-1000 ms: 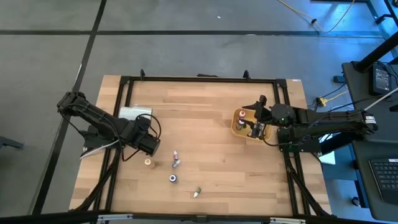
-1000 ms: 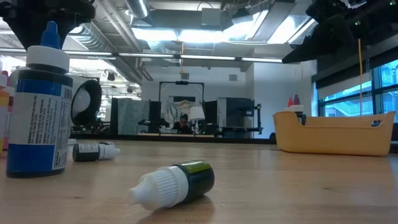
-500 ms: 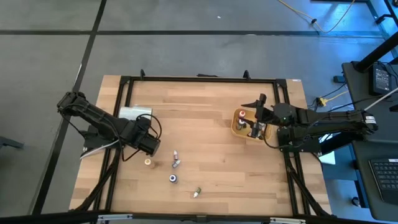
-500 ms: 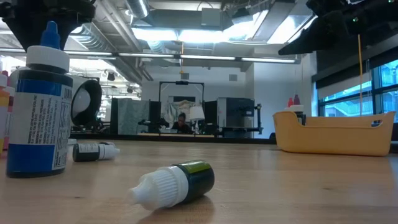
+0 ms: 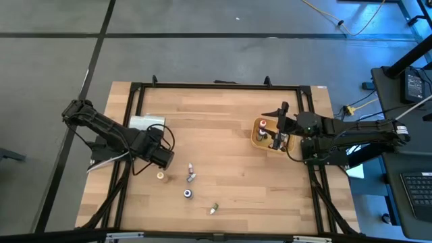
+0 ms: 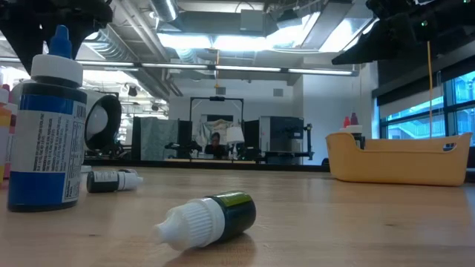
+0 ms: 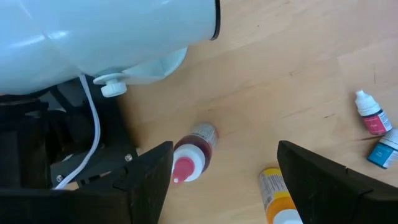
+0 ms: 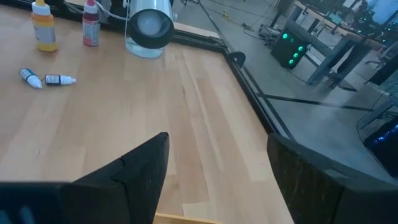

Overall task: Pick & Place food coloring
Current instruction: Put the pink food coloring into the yellow bin

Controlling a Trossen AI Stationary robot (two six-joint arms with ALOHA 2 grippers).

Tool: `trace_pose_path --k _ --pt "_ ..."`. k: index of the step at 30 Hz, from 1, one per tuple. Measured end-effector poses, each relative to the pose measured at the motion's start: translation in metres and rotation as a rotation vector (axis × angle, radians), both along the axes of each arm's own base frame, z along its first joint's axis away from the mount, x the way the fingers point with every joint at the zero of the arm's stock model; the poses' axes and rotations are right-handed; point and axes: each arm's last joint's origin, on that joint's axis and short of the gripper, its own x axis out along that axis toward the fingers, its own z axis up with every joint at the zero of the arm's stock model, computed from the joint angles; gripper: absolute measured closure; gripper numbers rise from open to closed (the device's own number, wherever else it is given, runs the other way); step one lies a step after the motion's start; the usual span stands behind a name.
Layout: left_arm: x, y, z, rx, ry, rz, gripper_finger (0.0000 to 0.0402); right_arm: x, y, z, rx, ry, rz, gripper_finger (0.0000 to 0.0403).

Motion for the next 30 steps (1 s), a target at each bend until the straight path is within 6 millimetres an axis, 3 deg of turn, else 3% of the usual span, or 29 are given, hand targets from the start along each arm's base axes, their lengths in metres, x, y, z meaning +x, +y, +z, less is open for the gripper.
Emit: trace_pose_path --k 4,11,30 --pt "-0.001 0.0 -0.004 -0.002 0.007 0.024 0.0119 0.0 0.0 0.0 0.004 0.0 0.003 0.013" --pt "-0.013 0.002 -0.034 -0.028 0.13 0.072 0.0124 0.0 0.0 0.0 0.006 -0.001 0.002 0.013" --pt "-0.016 -0.001 -0.062 -0.11 0.117 0.083 0.0126 0.0 0.0 0.0 0.008 -0.002 0.001 0.013"
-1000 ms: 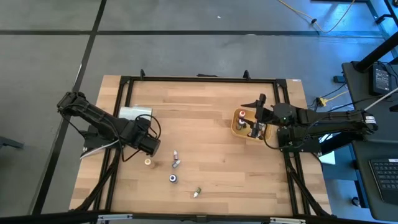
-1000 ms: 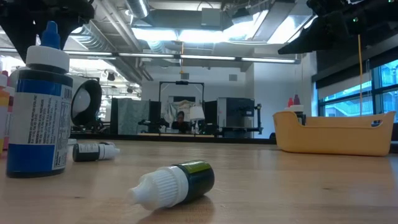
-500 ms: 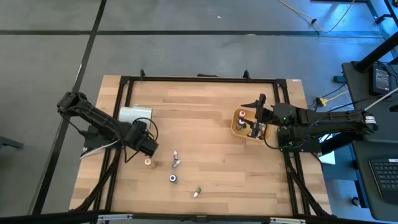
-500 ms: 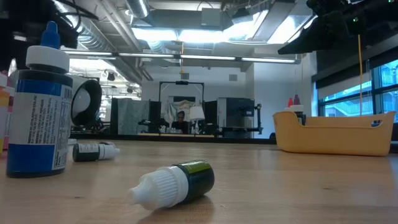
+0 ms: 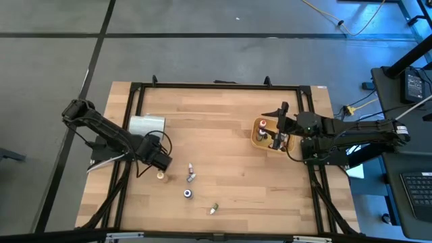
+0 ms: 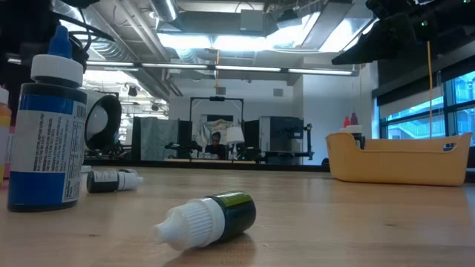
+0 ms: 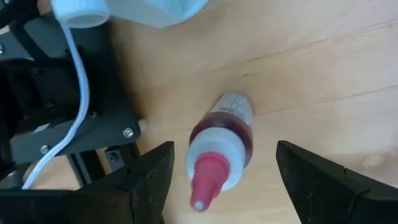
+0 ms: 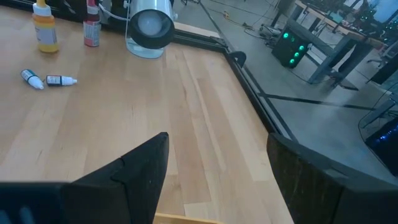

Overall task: Pick & Place food coloring
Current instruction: Put the pink food coloring into the yellow bin

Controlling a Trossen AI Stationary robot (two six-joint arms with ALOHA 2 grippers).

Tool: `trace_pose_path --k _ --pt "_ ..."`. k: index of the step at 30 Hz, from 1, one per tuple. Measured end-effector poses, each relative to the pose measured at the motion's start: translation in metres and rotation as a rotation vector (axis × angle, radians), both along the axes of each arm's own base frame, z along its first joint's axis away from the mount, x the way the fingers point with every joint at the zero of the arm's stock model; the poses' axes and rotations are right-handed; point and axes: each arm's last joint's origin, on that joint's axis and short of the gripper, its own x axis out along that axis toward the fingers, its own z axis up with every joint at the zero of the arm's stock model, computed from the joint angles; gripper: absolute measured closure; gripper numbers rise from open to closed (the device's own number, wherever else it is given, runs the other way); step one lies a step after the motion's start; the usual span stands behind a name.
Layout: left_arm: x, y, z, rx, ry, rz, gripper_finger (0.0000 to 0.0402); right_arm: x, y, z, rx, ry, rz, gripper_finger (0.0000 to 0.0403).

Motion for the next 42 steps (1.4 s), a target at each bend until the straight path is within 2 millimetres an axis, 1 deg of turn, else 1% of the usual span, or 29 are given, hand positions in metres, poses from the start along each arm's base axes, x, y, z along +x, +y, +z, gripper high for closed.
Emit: trace_pose_path --k 4,8,11,19,21,28,30,36,39,42 --pt "0.0 0.0 0.0 0.007 -0.004 -0.016 0.0128 0.0 0.0 0.0 0.0 0.0 0.0 0.013" --pt "0.0 0.0 0.0 -0.013 0.004 -0.013 0.0148 0.0 0.0 0.0 0.0 0.0 0.0 0.013" --pt "0.0 -0.001 0.0 -0.018 0.003 -0.014 0.0175 0.0 0.0 0.0 0.0 0.0 0.0 0.013" --pt "0.001 -0.001 0.001 -0.023 -0.004 -0.025 0.0267 0.0 0.0 0.0 0.0 0.0 0.0 0.013" --pt "0.001 -0.001 0.001 -0.023 -0.004 -0.032 0.0284 0.0 0.0 0.0 0.0 0.0 0.0 0.013" --pt "0.003 -0.001 0.002 -0.02 -0.022 -0.049 0.0286 0.0 0.0 0.0 0.0 0.0 0.0 0.013" --pt "0.011 -0.004 0.008 -0.024 -0.082 -0.088 0.0286 0.0 0.0 0.0 0.0 -0.001 0.0 0.013" --pt "0.04 -0.006 0.041 0.019 -0.339 -0.252 0.0281 0.001 0.0 0.002 -0.001 -0.022 -0.001 0.013" --pt "0.055 0.001 0.057 0.074 -0.457 -0.332 0.0284 0.002 0.0 0.002 -0.001 -0.021 0.0 0.013" --pt "0.071 0.013 0.071 0.113 -0.571 -0.377 0.0285 0.004 0.0 0.001 -0.001 -0.016 0.001 0.013"
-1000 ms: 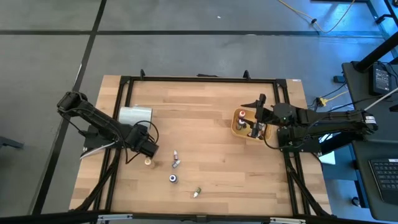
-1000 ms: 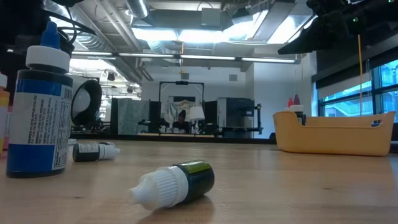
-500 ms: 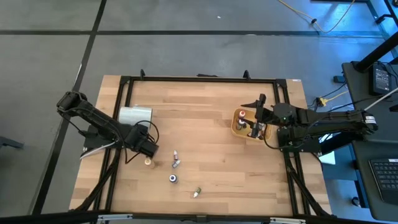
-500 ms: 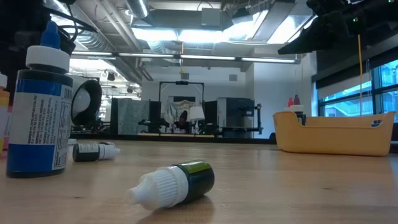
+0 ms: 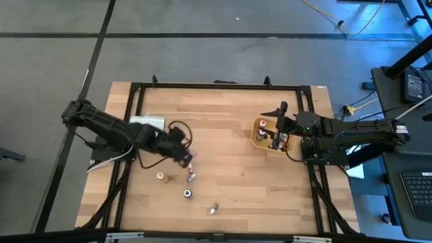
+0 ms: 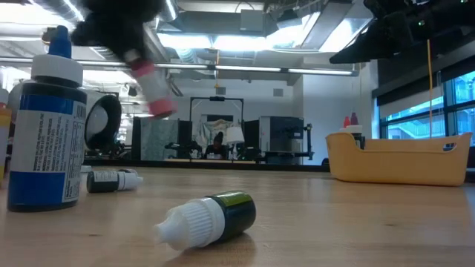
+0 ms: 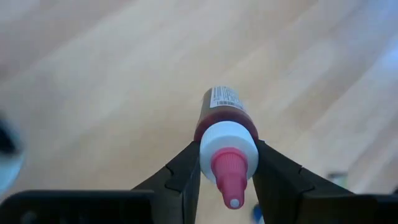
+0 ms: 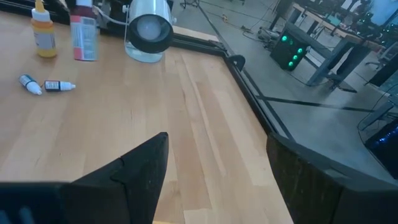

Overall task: Pick & Place food coloring
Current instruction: Put the pink food coloring into the yellow bin

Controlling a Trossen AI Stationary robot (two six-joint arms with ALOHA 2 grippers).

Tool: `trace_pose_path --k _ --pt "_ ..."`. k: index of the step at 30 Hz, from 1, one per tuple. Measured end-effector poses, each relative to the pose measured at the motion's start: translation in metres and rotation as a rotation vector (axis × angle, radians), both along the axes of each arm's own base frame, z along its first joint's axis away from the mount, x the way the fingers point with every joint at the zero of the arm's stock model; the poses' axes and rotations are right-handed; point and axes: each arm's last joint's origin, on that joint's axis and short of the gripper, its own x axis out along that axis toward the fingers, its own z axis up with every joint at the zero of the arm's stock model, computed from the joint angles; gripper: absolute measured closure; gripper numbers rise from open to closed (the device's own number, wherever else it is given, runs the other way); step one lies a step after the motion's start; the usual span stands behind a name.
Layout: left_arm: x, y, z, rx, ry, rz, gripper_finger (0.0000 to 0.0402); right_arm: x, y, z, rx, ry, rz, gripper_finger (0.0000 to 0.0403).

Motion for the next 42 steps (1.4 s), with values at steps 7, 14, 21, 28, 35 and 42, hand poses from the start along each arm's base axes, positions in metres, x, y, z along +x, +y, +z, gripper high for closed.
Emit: trace_pose_path --k 7,14,21,28,35,42 --pt "0.035 0.037 0.006 0.1 -0.161 -0.157 0.0285 0.01 0.0 -0.004 -0.002 0.011 0.001 0.013" --pt "0.076 0.065 -0.016 0.121 -0.118 -0.289 0.0285 0.018 -0.001 -0.014 0.0 0.076 0.001 0.013" --pt "0.119 0.081 -0.023 0.166 0.053 -0.407 0.0285 0.017 -0.001 -0.022 0.038 0.138 -0.013 0.013" --pt "0.154 0.083 -0.035 0.181 0.161 -0.507 0.0282 0.016 -0.001 -0.026 0.098 0.159 -0.038 0.013" --pt "0.165 0.082 -0.043 0.11 0.26 -0.54 0.0281 0.014 -0.001 -0.029 0.127 0.185 -0.051 0.013" --pt "0.163 0.082 -0.047 0.081 0.296 -0.505 0.0277 0.014 -0.001 -0.029 0.127 0.185 -0.051 0.013"
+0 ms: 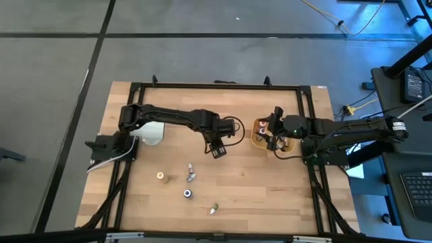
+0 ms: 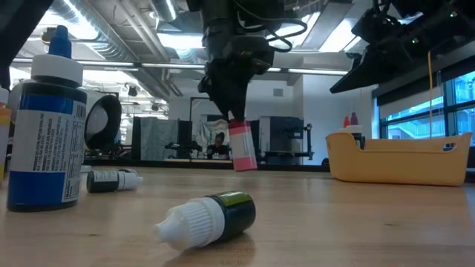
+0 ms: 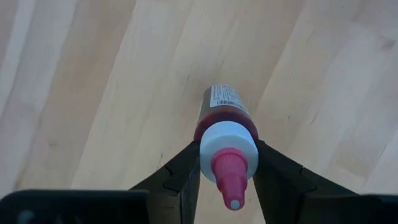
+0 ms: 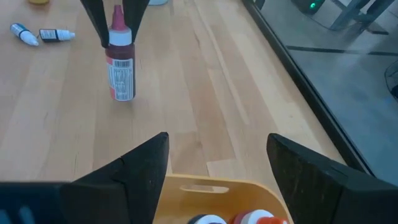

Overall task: Pick & Place food coloring
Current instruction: Put the pink food coloring into the yellow bin

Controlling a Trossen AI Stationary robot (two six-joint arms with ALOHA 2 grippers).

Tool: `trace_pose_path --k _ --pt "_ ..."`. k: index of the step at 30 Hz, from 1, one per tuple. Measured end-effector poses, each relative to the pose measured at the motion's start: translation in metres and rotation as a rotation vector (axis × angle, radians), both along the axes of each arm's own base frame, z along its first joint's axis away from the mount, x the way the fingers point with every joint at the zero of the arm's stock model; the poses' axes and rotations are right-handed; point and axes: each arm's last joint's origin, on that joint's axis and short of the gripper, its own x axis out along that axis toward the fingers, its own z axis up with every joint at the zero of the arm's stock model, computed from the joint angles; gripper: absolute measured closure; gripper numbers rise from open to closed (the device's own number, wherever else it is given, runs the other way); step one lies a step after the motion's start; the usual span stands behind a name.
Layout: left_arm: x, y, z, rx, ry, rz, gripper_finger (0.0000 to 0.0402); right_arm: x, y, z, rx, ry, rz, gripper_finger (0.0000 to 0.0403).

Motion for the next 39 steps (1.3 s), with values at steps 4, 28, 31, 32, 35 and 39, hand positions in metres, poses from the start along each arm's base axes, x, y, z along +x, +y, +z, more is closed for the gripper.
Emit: trace_pose_path --k 4,28,31,32,35,39 --pt "0.0 0.0 0.0 -0.001 0.002 0.002 0.0268 0.0 0.0 0.0 0.0 0.0 0.0 0.013" --pt "-0.017 -0.009 0.008 0.013 0.114 -0.025 0.0303 0.0 0.0 0.0 -0.001 0.003 0.002 0.013" --pt "-0.021 -0.023 0.013 0.094 0.129 -0.153 0.03 0.0 0.0 0.0 0.0 0.001 0.001 0.013" --pt "-0.023 -0.029 0.013 0.126 0.133 -0.182 0.03 0.0 0.0 0.0 0.0 -0.005 0.001 0.013" --pt "-0.026 -0.044 0.015 0.23 0.058 -0.21 0.0301 0.003 0.001 0.001 0.027 -0.03 0.025 0.013" --pt "-0.039 -0.058 0.011 0.262 -0.082 -0.223 0.0303 0.009 0.003 0.002 0.078 -0.068 0.106 0.013"
